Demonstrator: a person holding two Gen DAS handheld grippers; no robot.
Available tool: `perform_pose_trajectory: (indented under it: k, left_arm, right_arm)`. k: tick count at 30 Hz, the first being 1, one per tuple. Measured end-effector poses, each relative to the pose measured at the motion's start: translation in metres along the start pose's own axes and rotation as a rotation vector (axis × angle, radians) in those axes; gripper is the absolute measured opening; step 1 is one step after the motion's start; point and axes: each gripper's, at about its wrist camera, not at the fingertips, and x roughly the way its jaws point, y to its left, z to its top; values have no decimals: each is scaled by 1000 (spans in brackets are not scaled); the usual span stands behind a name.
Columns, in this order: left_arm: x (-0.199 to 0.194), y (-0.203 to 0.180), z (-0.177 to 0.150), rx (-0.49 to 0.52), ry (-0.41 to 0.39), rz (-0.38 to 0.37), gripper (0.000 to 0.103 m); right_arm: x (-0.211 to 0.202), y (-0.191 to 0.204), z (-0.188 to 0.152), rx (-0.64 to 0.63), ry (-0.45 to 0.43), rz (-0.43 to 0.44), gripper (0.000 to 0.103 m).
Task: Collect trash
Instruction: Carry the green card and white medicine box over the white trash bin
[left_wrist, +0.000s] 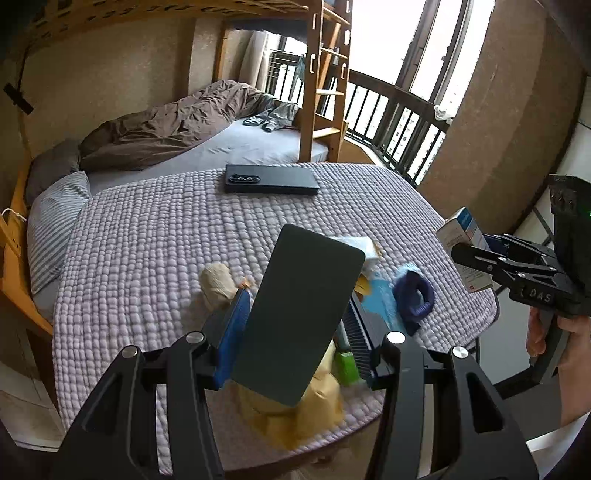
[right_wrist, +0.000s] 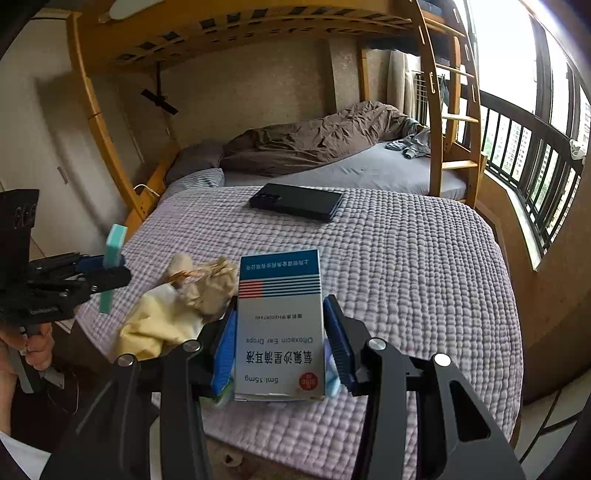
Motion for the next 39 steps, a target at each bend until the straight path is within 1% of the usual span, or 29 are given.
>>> perform_pose_trajectory:
  k: [2,5,9,23,30,34,39]
  left_arm:
    - [-2,-8,-5,8,6,-13,52]
    - [-6,-20,-11,33,11,-7,52]
    - [-5,-34,-20,53,29,-22,52]
    - [-5,-68,-46,125,81,-64,53]
    - [-7,-78,-62,151,115,-62,53]
    - [-8,-82,-75,156,144,-65,53]
    - [-7,-87,-90,177,175,-51,53]
  right_arm:
    - [-7,5,-6,-6,2,5,44]
    - [-16,9,-14,-7,5,19,44]
    - [-25,14,-26,-11,12,33,44]
    - [-48,27,-54,-53,38,64,44]
    - [-51,33,-71,-60,72,74,44]
    - [-50,35,-83,-68,108,67,44]
    - [-43,39,-98,-93,158,32,44]
